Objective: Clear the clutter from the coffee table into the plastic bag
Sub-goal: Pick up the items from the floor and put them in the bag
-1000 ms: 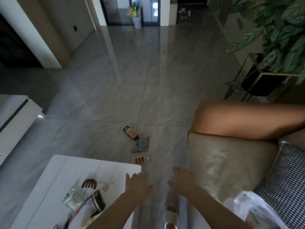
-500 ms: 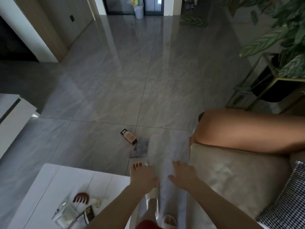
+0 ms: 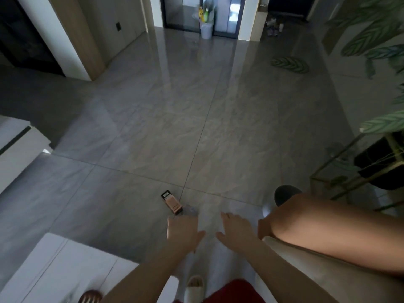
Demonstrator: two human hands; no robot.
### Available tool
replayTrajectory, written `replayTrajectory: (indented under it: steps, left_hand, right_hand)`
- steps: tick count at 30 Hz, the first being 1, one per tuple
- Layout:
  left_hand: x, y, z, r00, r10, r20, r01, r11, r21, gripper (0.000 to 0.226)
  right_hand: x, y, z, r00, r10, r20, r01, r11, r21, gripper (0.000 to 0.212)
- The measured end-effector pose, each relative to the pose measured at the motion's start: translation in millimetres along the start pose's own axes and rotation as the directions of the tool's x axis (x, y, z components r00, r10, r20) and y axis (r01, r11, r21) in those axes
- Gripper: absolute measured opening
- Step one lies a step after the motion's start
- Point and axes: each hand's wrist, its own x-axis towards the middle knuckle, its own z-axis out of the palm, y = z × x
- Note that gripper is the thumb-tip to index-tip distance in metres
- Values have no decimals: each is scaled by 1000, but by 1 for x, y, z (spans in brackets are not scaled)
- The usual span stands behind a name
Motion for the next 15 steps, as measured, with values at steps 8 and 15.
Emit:
replayTrajectory:
  steps: [8,15]
  left_hand:
    - [36,-20,-29,984,-177,-4,177,984,-36,37]
    - [76,-15,-37,855,-488,176,515,840,-172,48]
  right_hand:
    - [75,-10,-43,979,-202,17,202,970,-135,60]
    - [147,-3,-84,885,-452,107,462,831,-310,67]
